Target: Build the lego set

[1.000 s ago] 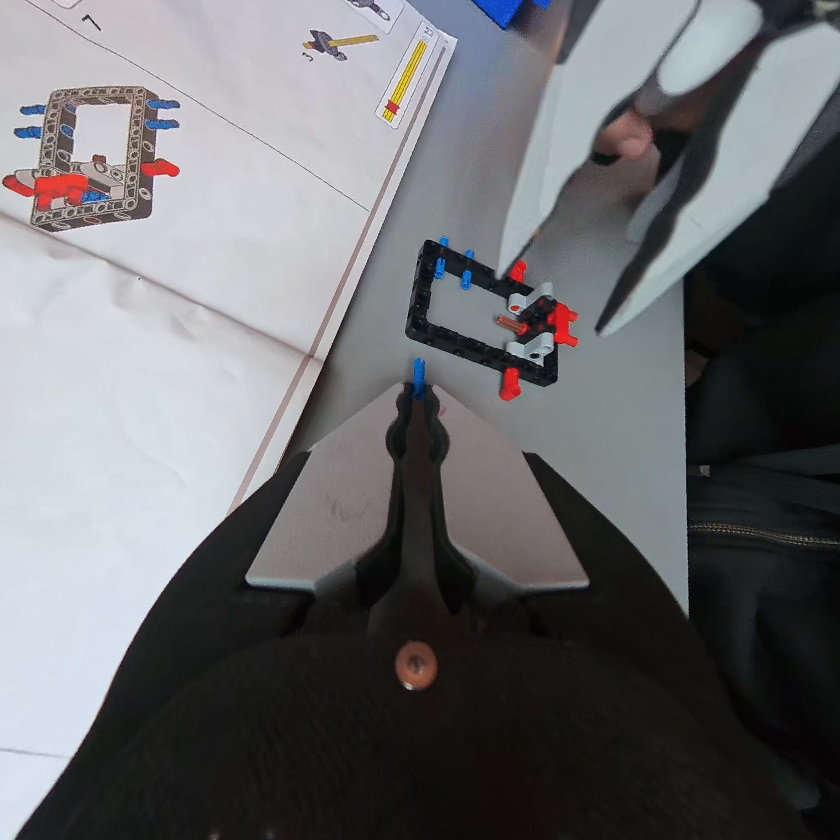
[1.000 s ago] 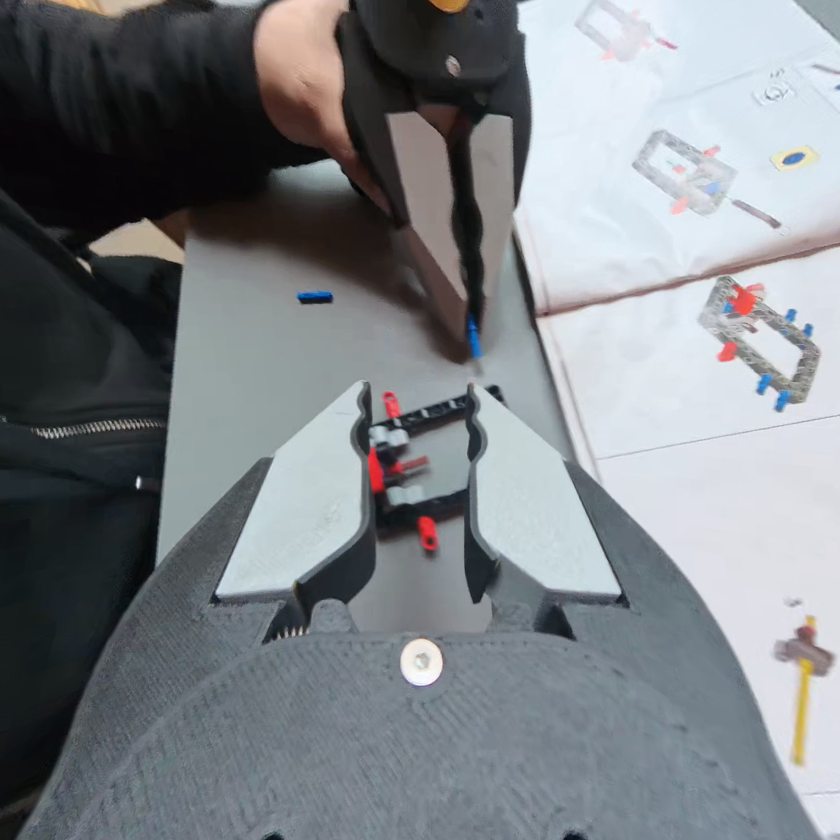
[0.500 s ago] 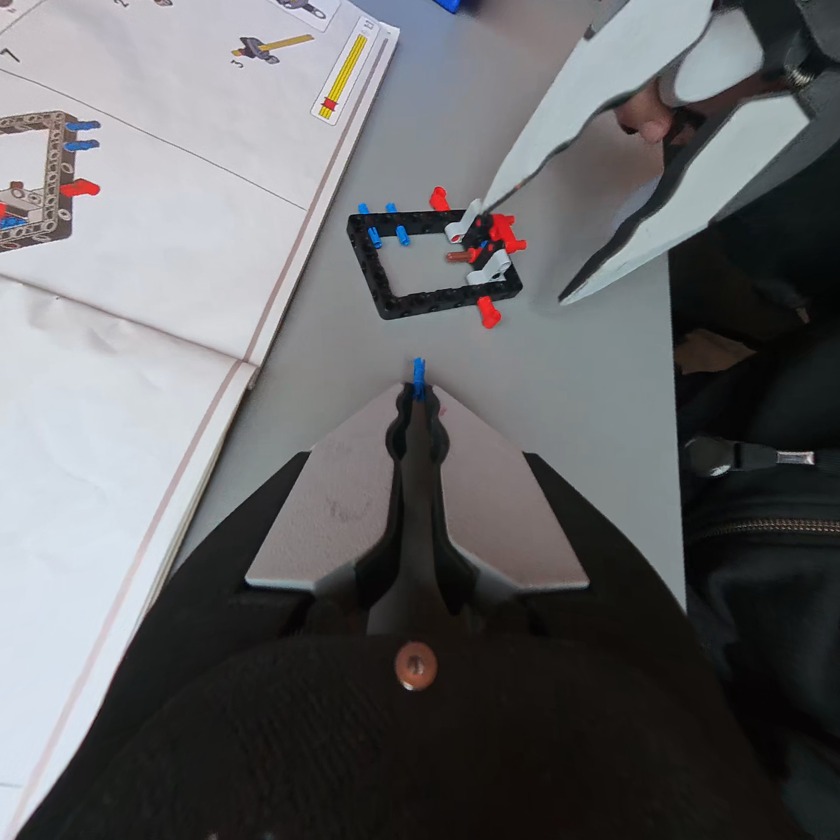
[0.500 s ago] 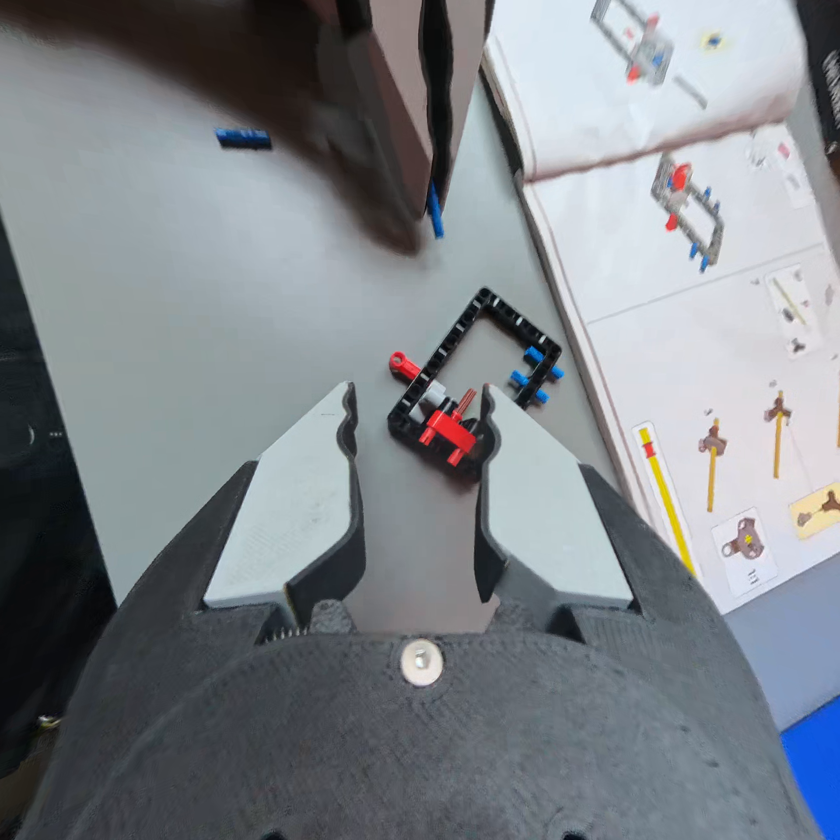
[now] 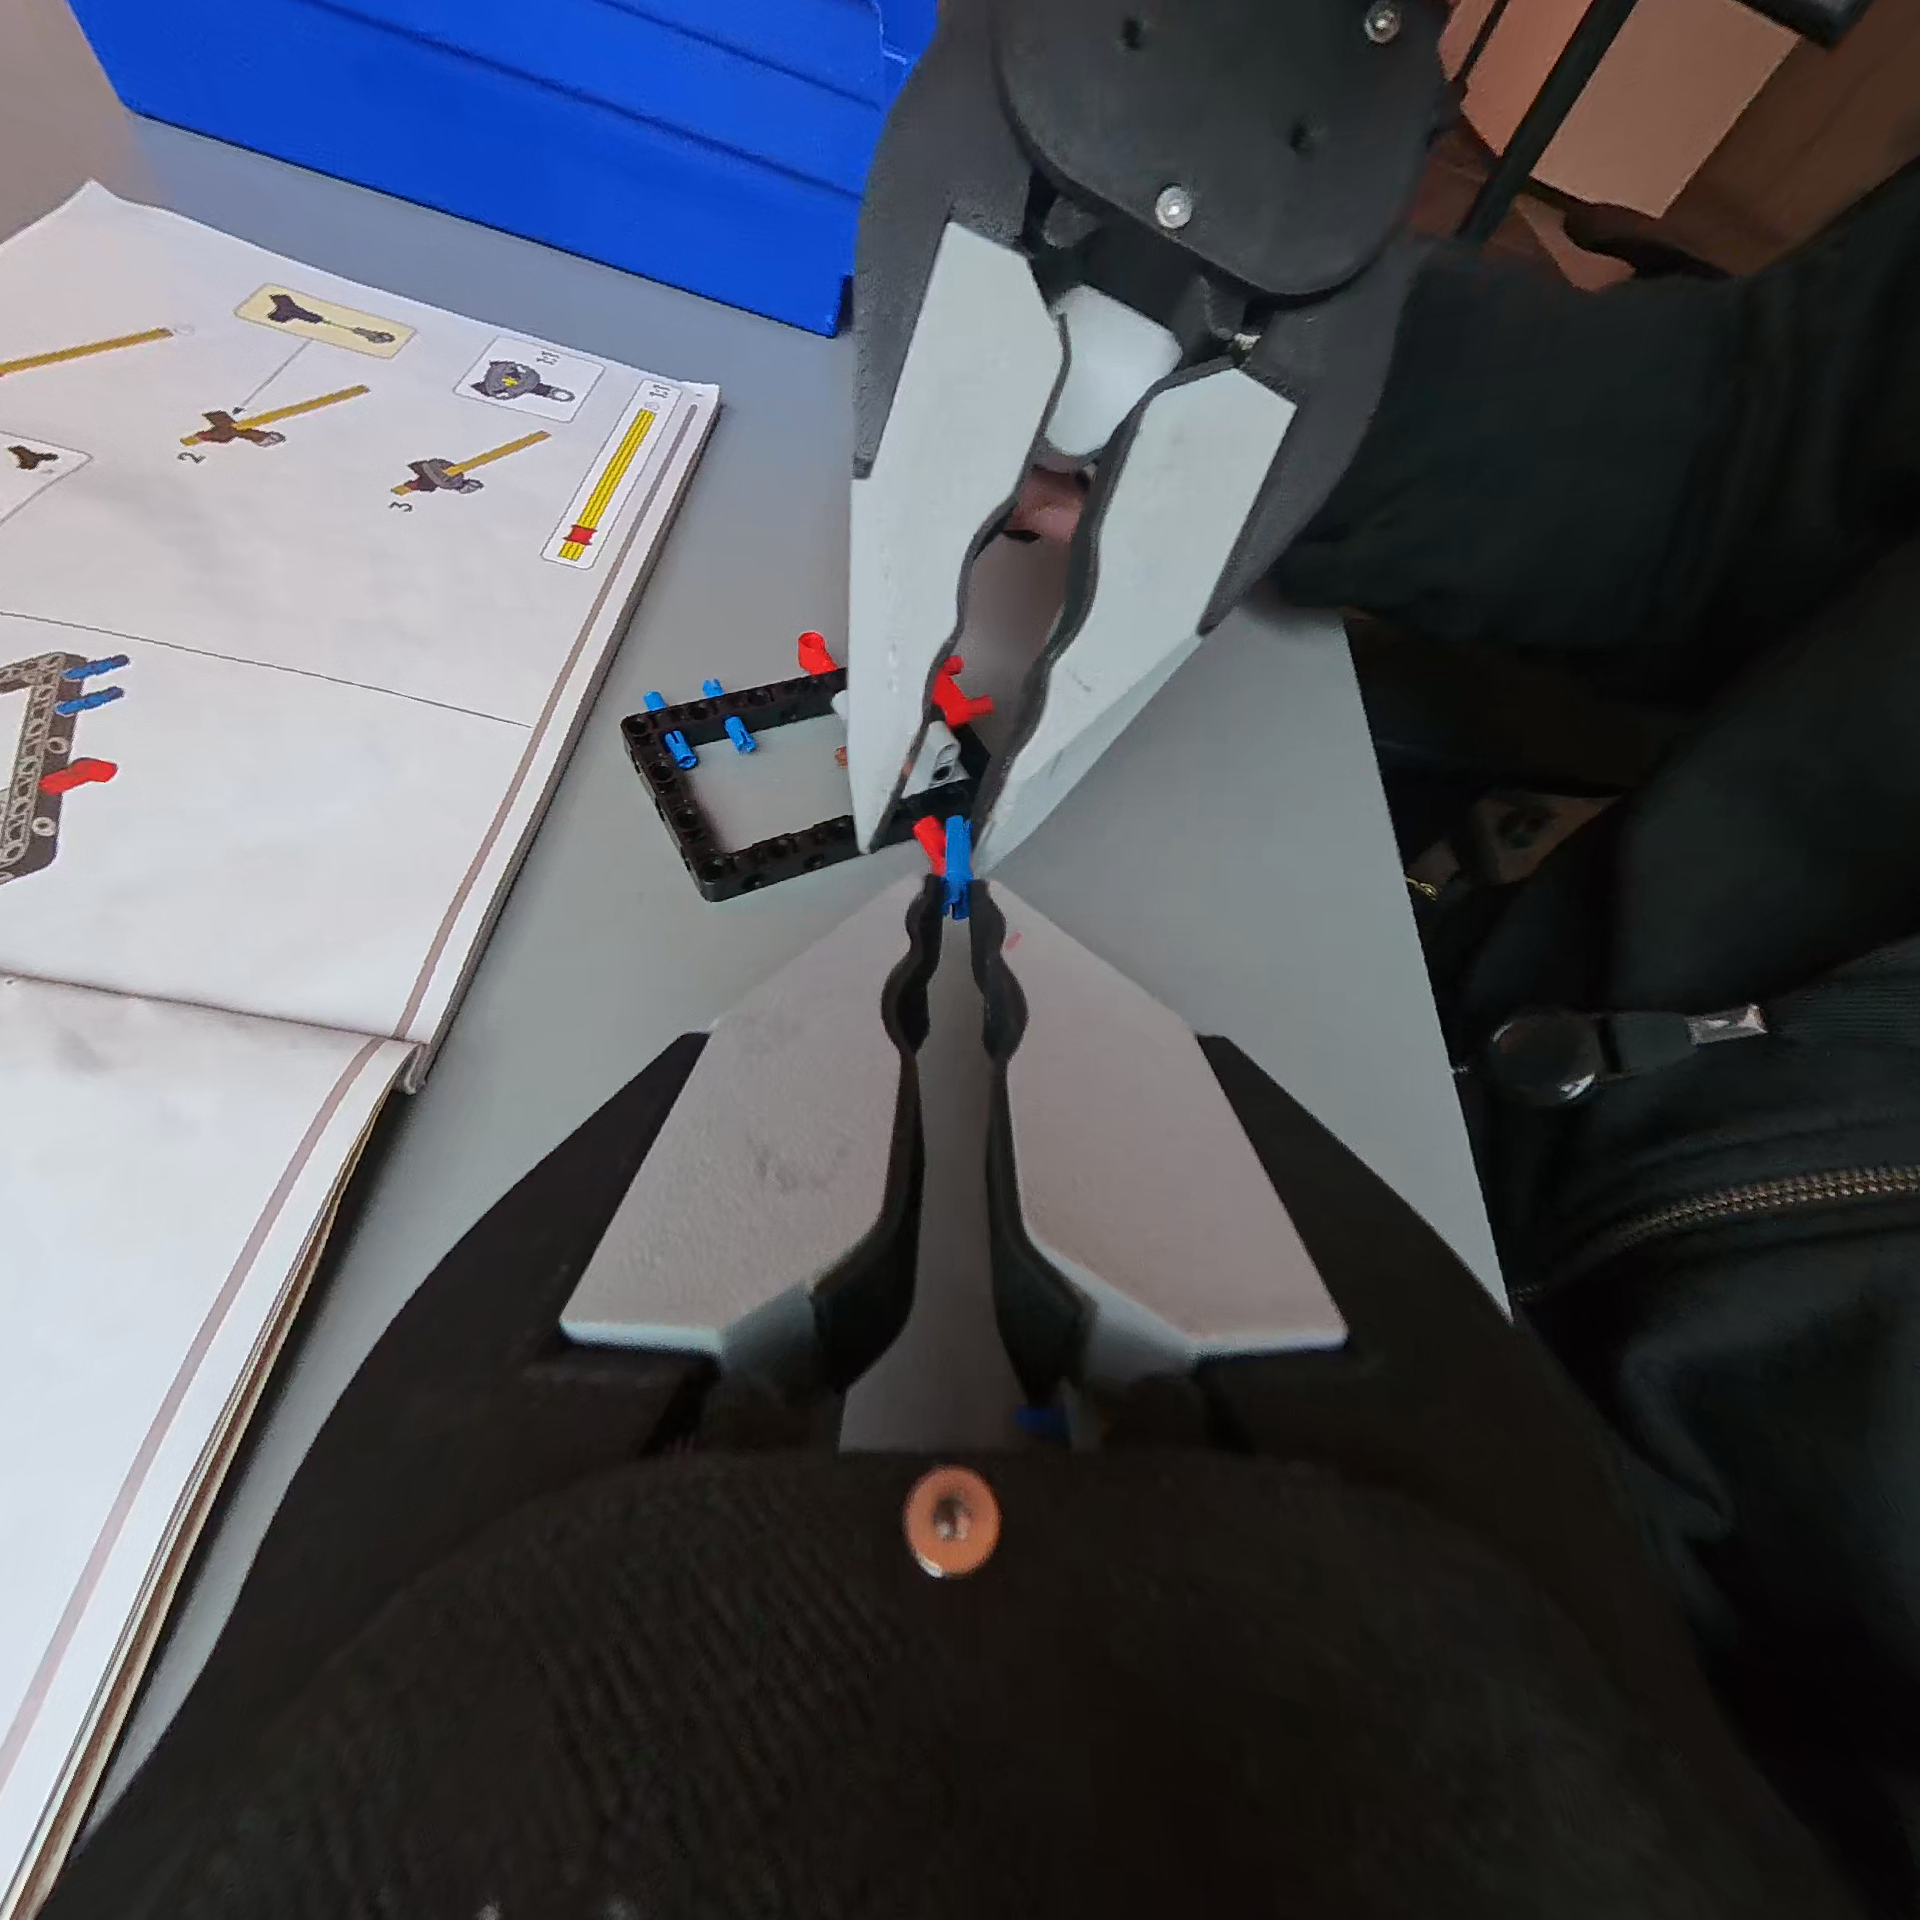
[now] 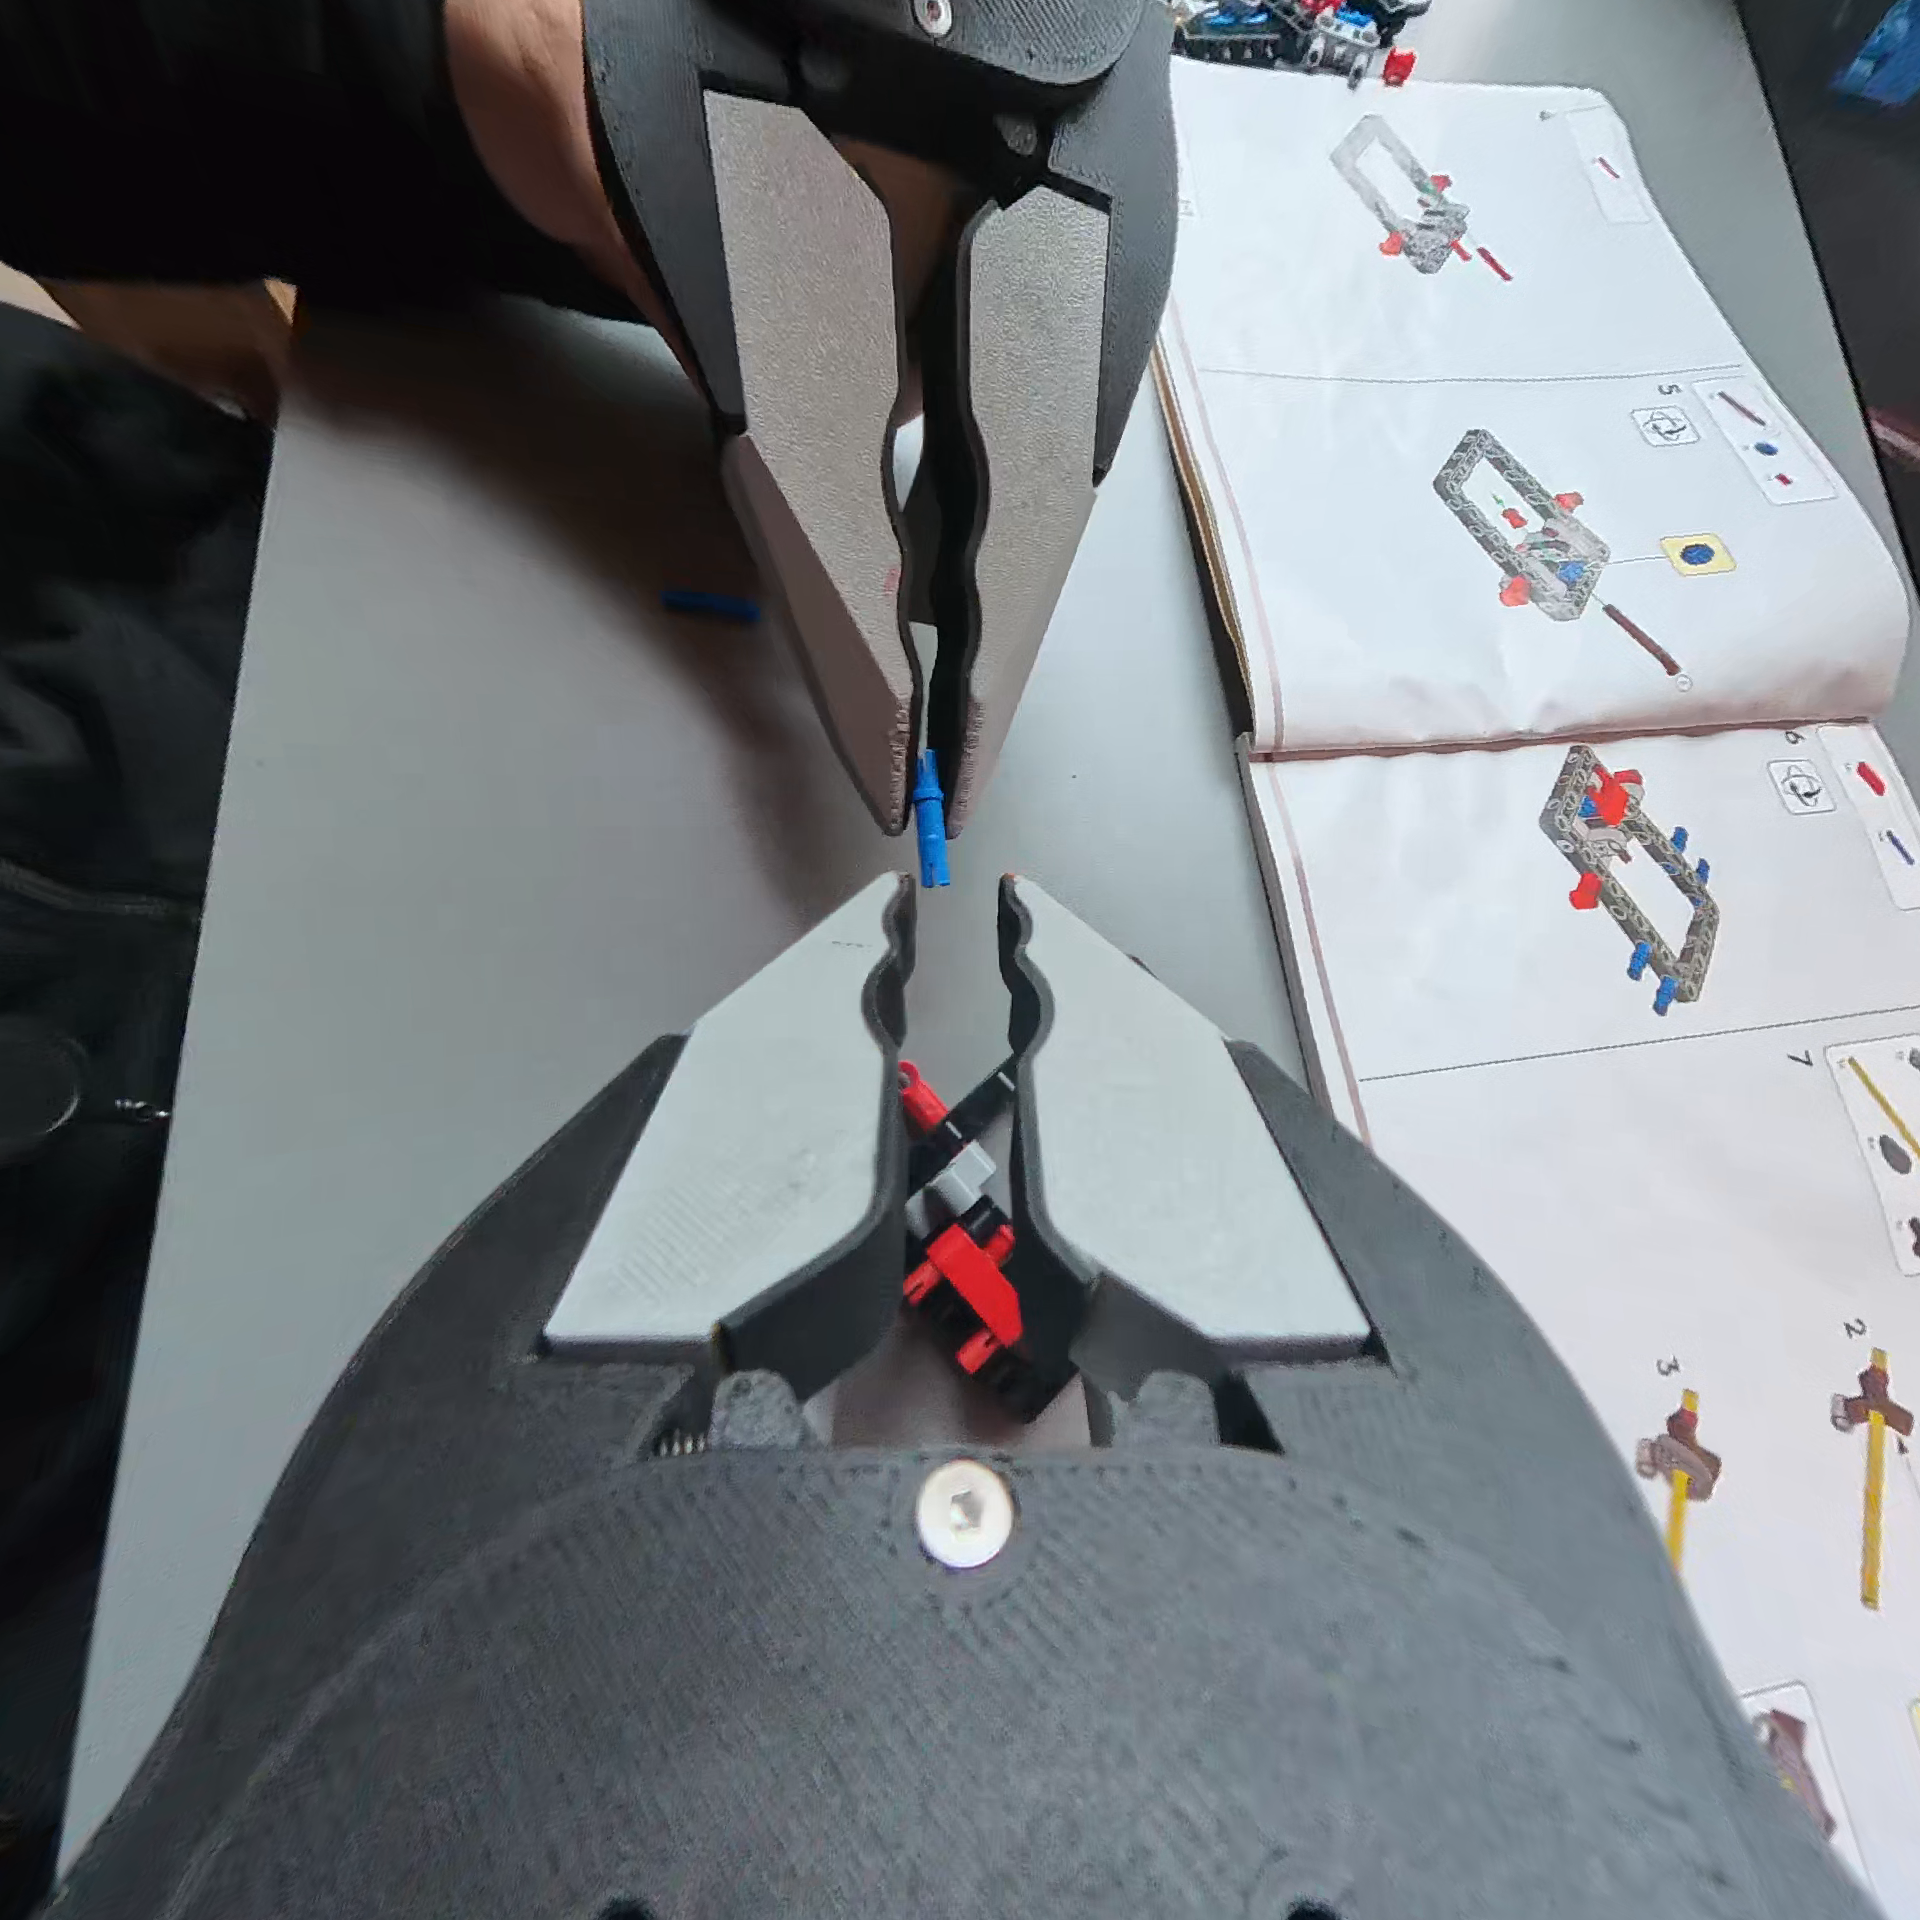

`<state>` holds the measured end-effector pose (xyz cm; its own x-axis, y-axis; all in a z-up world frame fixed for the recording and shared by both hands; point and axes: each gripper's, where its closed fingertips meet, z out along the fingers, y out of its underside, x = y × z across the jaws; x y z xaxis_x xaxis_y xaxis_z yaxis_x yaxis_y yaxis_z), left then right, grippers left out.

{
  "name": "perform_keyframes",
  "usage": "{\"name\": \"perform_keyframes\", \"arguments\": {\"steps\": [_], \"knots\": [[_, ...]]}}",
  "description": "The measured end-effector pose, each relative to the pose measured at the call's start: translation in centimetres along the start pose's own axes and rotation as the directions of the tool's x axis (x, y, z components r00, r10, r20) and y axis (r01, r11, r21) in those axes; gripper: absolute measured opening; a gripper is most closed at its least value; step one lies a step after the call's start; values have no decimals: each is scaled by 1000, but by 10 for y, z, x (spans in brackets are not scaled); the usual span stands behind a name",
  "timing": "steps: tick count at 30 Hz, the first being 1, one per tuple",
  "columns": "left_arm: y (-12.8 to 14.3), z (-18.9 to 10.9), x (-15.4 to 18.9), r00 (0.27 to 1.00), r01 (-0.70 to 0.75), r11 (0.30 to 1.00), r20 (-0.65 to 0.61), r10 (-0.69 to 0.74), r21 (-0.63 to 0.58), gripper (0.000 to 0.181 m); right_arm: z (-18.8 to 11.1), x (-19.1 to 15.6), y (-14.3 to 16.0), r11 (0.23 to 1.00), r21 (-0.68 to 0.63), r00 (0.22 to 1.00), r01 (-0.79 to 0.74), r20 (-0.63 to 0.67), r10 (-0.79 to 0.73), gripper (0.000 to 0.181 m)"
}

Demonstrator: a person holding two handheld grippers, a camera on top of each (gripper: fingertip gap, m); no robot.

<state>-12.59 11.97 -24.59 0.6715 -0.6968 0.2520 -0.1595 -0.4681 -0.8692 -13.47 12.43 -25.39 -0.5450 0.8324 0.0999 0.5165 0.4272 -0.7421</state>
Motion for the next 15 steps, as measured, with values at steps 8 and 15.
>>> {"name": "perform_keyframes", "arguments": {"steps": [8,15], "knots": [[8,5,-4,1000,10,998,18,-9,-61,2,2,-5,2,999,-8,996,48,76,-48,2],[10,5,-11,995,-22,996,95,31,-88,9,5,-3,10,997,-61,994,41,104,-34,2]]}}
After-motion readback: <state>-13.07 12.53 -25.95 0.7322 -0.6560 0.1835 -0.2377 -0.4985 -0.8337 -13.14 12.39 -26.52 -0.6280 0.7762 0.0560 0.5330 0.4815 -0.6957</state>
